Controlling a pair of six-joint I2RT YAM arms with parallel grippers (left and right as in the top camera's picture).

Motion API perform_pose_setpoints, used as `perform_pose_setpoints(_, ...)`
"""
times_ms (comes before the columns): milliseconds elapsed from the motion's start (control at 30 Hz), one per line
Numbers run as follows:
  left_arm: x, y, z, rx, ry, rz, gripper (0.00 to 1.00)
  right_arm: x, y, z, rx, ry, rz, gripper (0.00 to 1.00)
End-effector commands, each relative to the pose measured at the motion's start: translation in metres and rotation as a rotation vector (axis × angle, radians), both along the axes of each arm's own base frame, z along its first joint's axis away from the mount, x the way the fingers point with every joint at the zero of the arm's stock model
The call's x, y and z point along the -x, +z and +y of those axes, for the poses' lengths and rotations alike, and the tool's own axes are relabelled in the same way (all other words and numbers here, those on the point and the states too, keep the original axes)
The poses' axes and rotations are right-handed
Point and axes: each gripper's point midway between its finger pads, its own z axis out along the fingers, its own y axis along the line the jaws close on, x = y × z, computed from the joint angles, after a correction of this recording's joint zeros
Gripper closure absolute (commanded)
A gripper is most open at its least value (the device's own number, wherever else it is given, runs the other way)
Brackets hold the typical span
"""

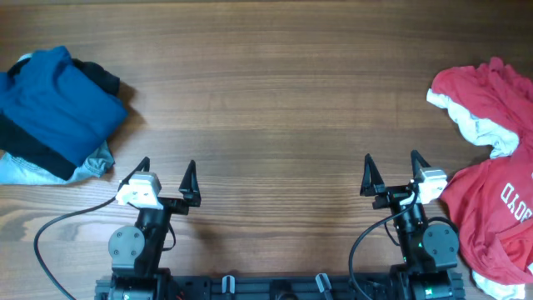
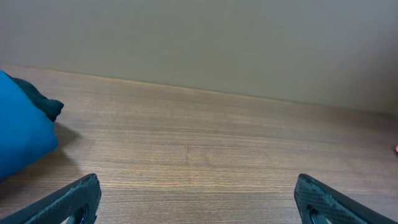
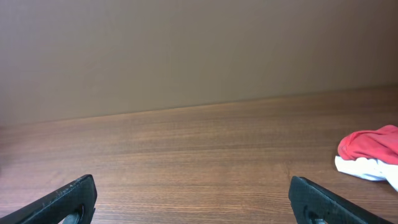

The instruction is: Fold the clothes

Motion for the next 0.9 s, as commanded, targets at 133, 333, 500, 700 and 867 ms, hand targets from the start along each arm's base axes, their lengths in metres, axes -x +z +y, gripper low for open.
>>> perform_pose_setpoints(133, 0.0006, -0.0015, -0.0029, -0.016, -0.016, -0.005, 0.00, 0.0005, 0.0017, 0.0013, 0.005, 0.010, -0.009, 0.00)
perform_pose_setpoints(333, 0.0005, -0.0018, -0.0029, -0.016, -0.016, -0.003, 0.00, 0.0006, 0.0019, 0.0013, 0.005, 0.010, -0.009, 0.00)
perform_pose_setpoints(500, 0.0005, -0.0018, -0.0029, -0.016, -0.016, -0.003, 0.00, 0.0007, 0.0019, 0.0021, 0.002, 0.015, -0.009, 0.00)
perform_pose_setpoints(700, 0.0005, -0.0019, -0.0030, -0.015, -0.016, -0.003, 0.00, 0.0009, 0.0016, 0.0039, -0.023, 0.025, -0.004, 0.00)
perform_pose_setpoints(867, 0.0007, -0.0015, -0.0039, 0.102, -0.013, 0.018, 0.00, 0.0030, 0.0064, 0.0015, -0.087, 0.012, 0.023, 0.00)
